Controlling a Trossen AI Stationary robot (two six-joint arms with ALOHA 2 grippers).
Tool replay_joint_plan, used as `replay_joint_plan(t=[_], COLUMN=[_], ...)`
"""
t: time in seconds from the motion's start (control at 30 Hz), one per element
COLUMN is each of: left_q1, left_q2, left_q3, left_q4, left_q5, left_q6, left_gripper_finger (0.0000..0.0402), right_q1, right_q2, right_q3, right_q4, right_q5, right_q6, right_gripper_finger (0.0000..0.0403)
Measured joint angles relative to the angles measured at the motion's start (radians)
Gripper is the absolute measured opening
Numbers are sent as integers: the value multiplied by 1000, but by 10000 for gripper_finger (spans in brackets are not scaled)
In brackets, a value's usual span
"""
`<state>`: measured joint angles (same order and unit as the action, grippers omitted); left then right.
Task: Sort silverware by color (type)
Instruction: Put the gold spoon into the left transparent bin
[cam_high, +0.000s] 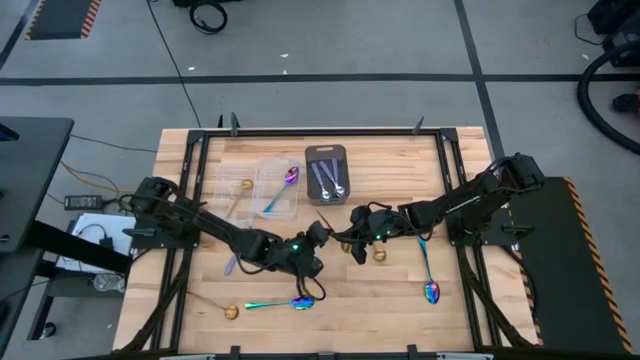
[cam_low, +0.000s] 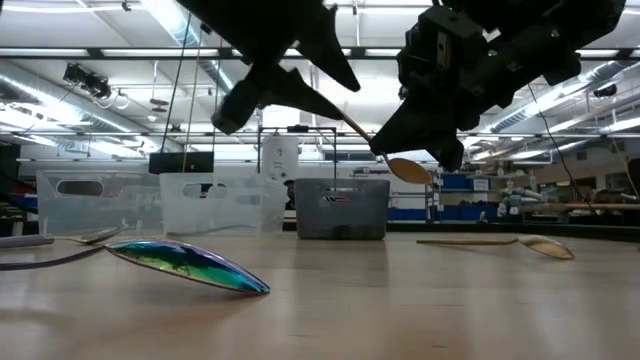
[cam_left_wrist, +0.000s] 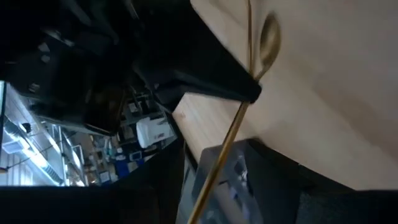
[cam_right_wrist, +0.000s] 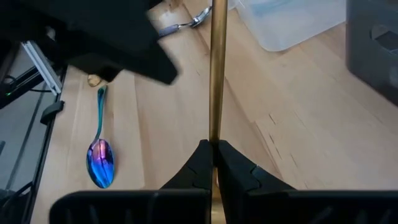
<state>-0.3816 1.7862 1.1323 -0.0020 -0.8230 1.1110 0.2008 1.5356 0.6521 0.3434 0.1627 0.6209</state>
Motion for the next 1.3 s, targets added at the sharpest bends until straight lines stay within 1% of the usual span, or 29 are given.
replay_joint_plan(t=[0.23,0.37,0.5,0.67,0.9,1.0,1.13,1.3], left_q1=[43,61,74,78,78,78,75,75], left_q2=[2,2,2,2,2,2,2,3], left_q3=[2,2,2,2,3,3,3,2], left_q4=[-50,-64,-64,-64,-61,-59,-66,-88], left_q5=[0,0,0,0,4,12,12,20], left_q6=[124,192,278,365,390,397,369,313], left_gripper_finger=[174,166,143,103,43,24,24,24], right_q1=[0,0,0,0,0,0,3,2], right_q2=[0,0,0,0,0,1,1,1], right_q3=[0,0,0,0,0,0,0,0], right_q4=[9,26,23,20,18,16,18,46], right_q5=[-7,-7,-8,-8,-9,-10,4,1], right_q6=[-3,-3,-3,-3,-3,-6,-18,-27], right_gripper_finger=[16,16,16,16,16,16,24,67])
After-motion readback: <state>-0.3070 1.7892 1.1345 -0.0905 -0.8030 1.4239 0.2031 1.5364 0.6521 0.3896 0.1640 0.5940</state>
